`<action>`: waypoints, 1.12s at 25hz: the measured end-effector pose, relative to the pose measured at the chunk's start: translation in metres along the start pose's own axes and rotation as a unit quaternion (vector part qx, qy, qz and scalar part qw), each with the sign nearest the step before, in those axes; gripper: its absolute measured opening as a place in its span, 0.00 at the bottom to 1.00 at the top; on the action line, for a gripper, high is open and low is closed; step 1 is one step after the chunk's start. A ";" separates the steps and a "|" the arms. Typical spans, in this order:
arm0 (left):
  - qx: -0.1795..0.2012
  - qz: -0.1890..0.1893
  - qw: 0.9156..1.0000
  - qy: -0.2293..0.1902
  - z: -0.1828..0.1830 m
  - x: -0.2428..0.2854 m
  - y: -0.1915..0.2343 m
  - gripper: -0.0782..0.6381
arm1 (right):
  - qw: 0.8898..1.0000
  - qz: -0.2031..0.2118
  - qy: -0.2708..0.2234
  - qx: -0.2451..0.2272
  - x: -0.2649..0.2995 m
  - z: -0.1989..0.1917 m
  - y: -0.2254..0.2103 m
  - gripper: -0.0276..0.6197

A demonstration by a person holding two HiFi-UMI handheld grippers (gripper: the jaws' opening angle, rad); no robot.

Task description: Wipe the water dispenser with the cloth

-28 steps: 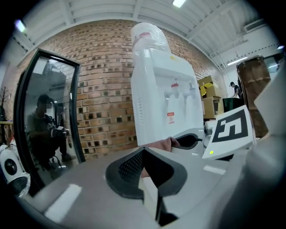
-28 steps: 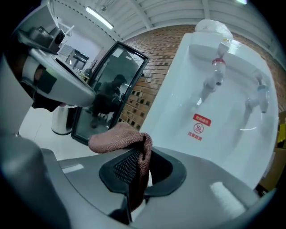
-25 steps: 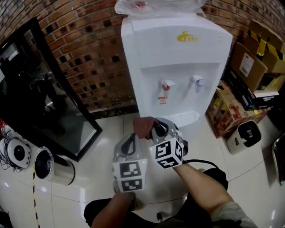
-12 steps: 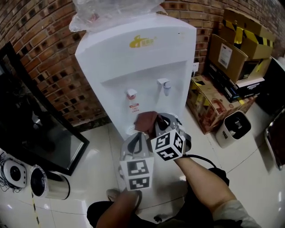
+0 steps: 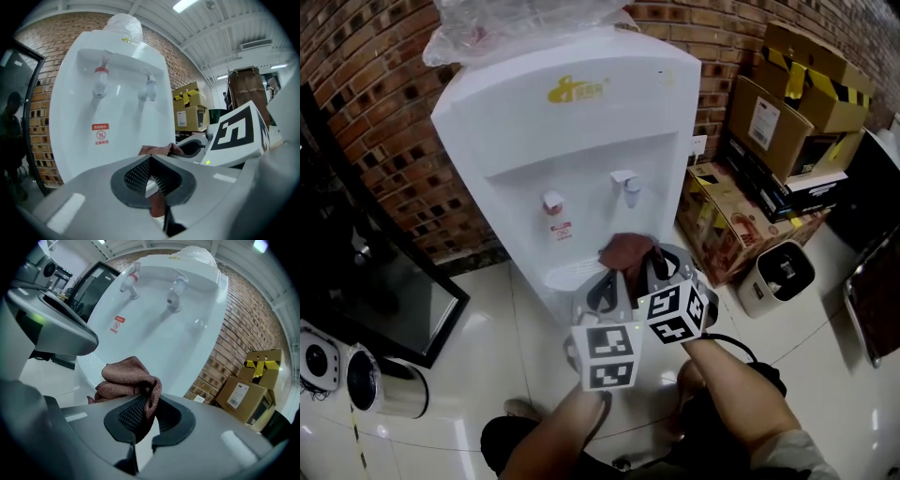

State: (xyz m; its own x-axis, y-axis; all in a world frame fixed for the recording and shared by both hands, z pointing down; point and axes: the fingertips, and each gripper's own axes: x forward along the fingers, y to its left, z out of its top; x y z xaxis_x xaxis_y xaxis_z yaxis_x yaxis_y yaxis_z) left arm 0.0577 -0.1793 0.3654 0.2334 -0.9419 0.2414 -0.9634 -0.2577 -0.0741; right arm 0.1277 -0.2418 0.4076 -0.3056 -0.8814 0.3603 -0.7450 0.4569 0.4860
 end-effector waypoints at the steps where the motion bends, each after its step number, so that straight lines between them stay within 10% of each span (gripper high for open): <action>1: -0.002 -0.004 1.000 -0.003 0.002 0.002 -0.005 0.11 | 1.000 -0.003 0.001 0.001 -0.002 -0.003 -0.005 0.12; 20: -0.015 0.009 1.000 0.004 -0.008 0.022 -0.050 0.11 | 0.999 0.016 0.026 0.035 -0.014 -0.062 -0.051 0.12; 28: -0.003 0.049 0.999 0.004 -0.022 -0.030 -0.002 0.11 | 0.985 0.075 -0.092 0.128 -0.050 0.003 -0.026 0.12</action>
State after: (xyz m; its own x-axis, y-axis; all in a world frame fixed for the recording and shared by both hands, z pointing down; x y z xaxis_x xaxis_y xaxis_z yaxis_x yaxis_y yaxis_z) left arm 0.0499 -0.1457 0.3797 0.1367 -0.9608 0.2412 -0.9823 -0.1629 -0.0920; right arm 0.1606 -0.2098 0.3740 -0.5091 -0.8236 0.2502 -0.8008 0.5597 0.2130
